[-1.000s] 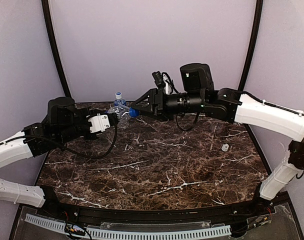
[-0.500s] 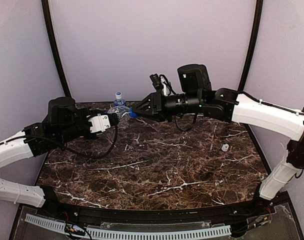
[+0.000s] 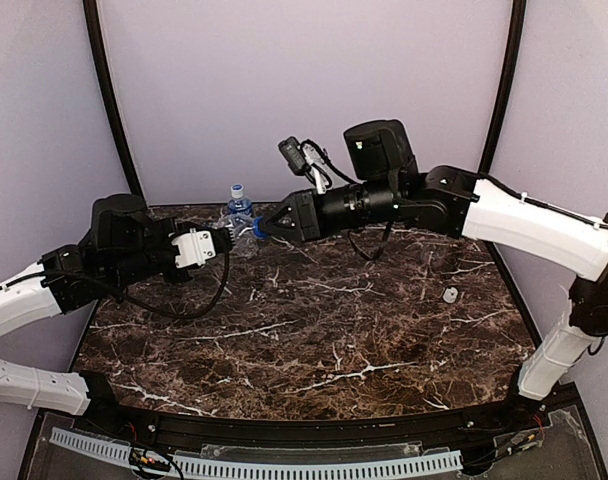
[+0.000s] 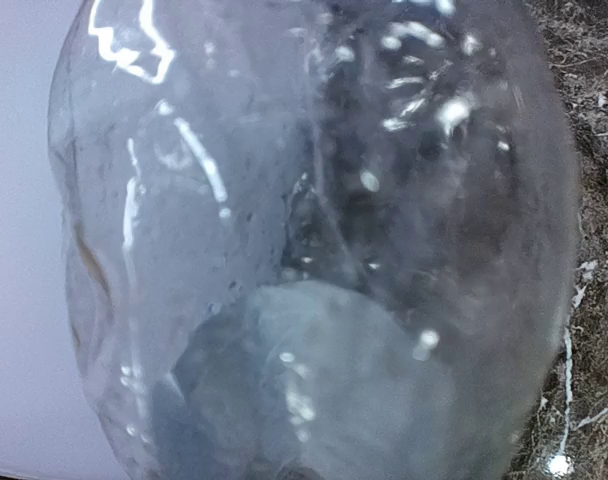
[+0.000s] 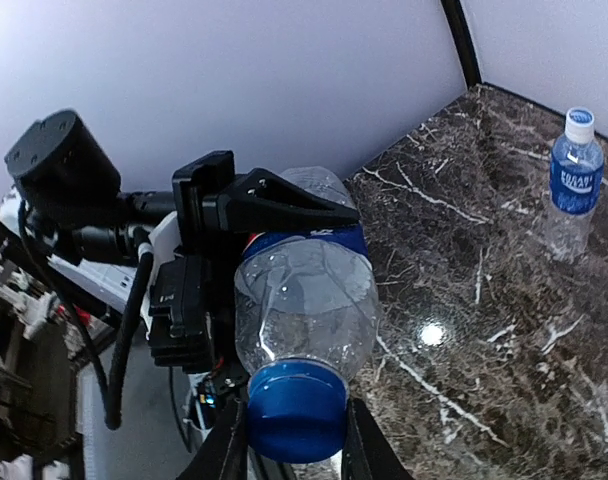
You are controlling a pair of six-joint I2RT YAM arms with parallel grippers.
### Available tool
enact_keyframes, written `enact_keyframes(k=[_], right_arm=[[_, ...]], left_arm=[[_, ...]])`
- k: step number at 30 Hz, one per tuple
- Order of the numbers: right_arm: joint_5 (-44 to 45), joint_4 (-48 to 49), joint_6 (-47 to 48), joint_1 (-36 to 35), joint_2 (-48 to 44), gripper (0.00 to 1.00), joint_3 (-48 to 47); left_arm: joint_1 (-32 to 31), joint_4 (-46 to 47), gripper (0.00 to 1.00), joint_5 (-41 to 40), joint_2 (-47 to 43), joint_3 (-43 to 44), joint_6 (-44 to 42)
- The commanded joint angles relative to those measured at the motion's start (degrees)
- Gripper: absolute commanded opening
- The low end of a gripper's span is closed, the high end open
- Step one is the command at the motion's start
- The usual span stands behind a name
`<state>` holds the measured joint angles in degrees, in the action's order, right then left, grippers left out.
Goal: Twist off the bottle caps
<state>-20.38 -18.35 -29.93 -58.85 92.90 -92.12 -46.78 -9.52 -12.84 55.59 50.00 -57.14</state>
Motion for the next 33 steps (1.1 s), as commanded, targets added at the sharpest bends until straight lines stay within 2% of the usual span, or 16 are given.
enact_keyframes(k=[1,5,12,17,21,26,31,32,33], right_arm=[[9.34,-3.31,33.62,-9.65,-1.3,0.0,-0.87],[17.11,-2.82,49.46,-13.6,-3.61,0.0,2.65],[34.43,2.26,89.38,-23.02,-6.13,0.0,9.58],[43.18,13.72,116.24,-26.77,-7.64,0.0,17.9],[45.49,23.71,131.71,-27.62,-8.55,0.0,22.88],[45.53,21.0,137.5,-28.22,-7.6,0.0,20.76],[45.49,20.54,136.92,-28.24,-7.42,0.0,19.24],[45.58,21.4,135.67,-28.19,-7.58,0.07,19.18],[45.71,22.7,134.31,-28.24,-7.9,0.26,19.42]], left_arm=[[-0.48,-8.7,0.29,12.96,-0.79,3.62,4.33],[-0.47,-16.0,0.28,21.58,-0.78,6.35,4.88],[-0.48,-27.91,0.26,32.77,0.39,10.71,4.65],[-0.5,-32.54,0.26,36.58,1.03,12.07,3.63],[-0.47,-33.54,0.26,36.99,1.22,12.18,3.17],[-0.48,-33.56,0.26,36.82,1.45,12.2,3.07],[-0.5,-33.28,0.26,35.94,1.07,11.73,3.73],[-0.5,-33.11,0.26,35.73,0.85,11.58,3.94],[-0.5,-32.56,0.26,35.02,0.75,11.39,4.51]])
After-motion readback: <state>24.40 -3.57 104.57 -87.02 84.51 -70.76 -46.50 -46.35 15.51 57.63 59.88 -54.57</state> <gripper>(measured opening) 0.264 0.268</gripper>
